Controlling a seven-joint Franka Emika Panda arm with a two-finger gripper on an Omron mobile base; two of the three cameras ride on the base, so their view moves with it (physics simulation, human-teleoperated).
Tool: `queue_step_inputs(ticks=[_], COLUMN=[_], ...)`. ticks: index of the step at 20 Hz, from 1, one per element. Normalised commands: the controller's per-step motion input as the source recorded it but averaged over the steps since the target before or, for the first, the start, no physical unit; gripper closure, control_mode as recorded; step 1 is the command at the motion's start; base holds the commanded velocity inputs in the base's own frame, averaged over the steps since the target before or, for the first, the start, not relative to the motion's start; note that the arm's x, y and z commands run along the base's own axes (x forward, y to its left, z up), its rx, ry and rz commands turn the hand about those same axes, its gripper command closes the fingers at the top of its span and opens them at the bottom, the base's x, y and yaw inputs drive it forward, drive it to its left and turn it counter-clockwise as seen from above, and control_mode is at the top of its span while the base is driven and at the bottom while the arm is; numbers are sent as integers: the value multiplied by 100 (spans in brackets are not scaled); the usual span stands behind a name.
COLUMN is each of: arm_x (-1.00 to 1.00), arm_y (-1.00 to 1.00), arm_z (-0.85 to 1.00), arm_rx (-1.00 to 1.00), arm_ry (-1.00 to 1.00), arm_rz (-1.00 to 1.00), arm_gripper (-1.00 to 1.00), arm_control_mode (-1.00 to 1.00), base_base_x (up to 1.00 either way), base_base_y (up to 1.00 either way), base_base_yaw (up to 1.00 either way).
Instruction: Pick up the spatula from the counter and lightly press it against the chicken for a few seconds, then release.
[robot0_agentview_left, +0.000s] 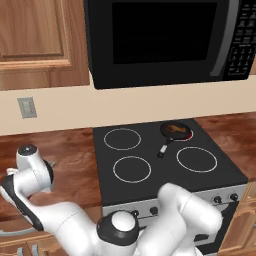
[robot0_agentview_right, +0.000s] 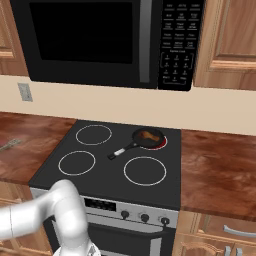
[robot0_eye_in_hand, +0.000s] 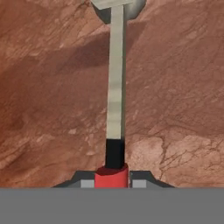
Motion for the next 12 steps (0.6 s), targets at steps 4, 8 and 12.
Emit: queue_step_inputs(ticks=[4,8,12], arm_x=[-21,-30,-32], arm_y=[-69,-70,-70], arm_z=[4,15,36], arm_rx=[0,0,0], arm_ry=[0,-3,-8], arm_rz=[-1,0,0], arm_gripper=[100,100,100], arm_control_mode=[-100,-100,-100], base_base_x=[0,0,0], base_base_y=[0,0,0], base_base_yaw=[0,0,0])
